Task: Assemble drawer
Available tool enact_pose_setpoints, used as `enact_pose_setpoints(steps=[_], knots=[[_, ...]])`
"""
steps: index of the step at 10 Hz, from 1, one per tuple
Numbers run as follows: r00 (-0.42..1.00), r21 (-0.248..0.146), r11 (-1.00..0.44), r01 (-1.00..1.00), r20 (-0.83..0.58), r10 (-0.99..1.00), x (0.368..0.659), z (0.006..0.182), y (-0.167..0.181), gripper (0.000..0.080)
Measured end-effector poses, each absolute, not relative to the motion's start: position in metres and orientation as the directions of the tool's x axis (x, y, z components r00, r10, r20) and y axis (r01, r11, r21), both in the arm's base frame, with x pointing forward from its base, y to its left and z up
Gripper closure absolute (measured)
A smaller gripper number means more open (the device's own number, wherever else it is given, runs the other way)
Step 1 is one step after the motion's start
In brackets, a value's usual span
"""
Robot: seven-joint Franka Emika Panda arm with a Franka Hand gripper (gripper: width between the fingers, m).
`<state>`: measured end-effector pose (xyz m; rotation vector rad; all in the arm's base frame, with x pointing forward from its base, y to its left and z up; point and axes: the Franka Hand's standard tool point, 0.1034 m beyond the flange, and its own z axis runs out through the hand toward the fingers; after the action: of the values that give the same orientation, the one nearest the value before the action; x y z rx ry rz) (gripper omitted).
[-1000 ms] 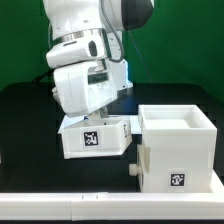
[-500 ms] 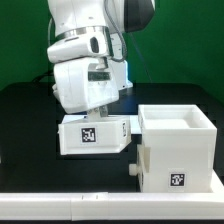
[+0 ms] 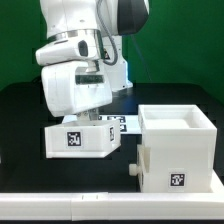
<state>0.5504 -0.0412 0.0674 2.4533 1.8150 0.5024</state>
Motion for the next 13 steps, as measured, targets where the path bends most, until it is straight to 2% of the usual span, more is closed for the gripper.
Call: enact_pose_setpoints(steps=[2, 3, 4, 8, 9, 11, 13], knots=[[0.143, 0.255, -0.184, 0.949, 0.172, 0.975, 0.553, 0.065, -0.056, 0.0764], [0.122, 0.24, -0.156, 0.958, 0.15, 0.981, 0.557, 0.067, -0.06, 0.0764], [0.1, 0.207, -0.126, 0.97, 0.131, 0.986, 0.56, 0.068, -0.059, 0.0764], [0.095, 0.202, -0.12, 0.972, 0.132, 0.987, 0.56, 0.067, -0.056, 0.0764], [0.104, 0.203, -0.129, 0.971, 0.13, 0.986, 0.56, 0.069, -0.053, 0.0764], [0.153, 0.215, -0.168, 0.962, 0.088, 0.984, 0.562, 0.081, -0.024, 0.0764], [0.127, 0.216, -0.132, 0.967, 0.038, 0.991, 0.563, 0.081, -0.012, 0.0764]])
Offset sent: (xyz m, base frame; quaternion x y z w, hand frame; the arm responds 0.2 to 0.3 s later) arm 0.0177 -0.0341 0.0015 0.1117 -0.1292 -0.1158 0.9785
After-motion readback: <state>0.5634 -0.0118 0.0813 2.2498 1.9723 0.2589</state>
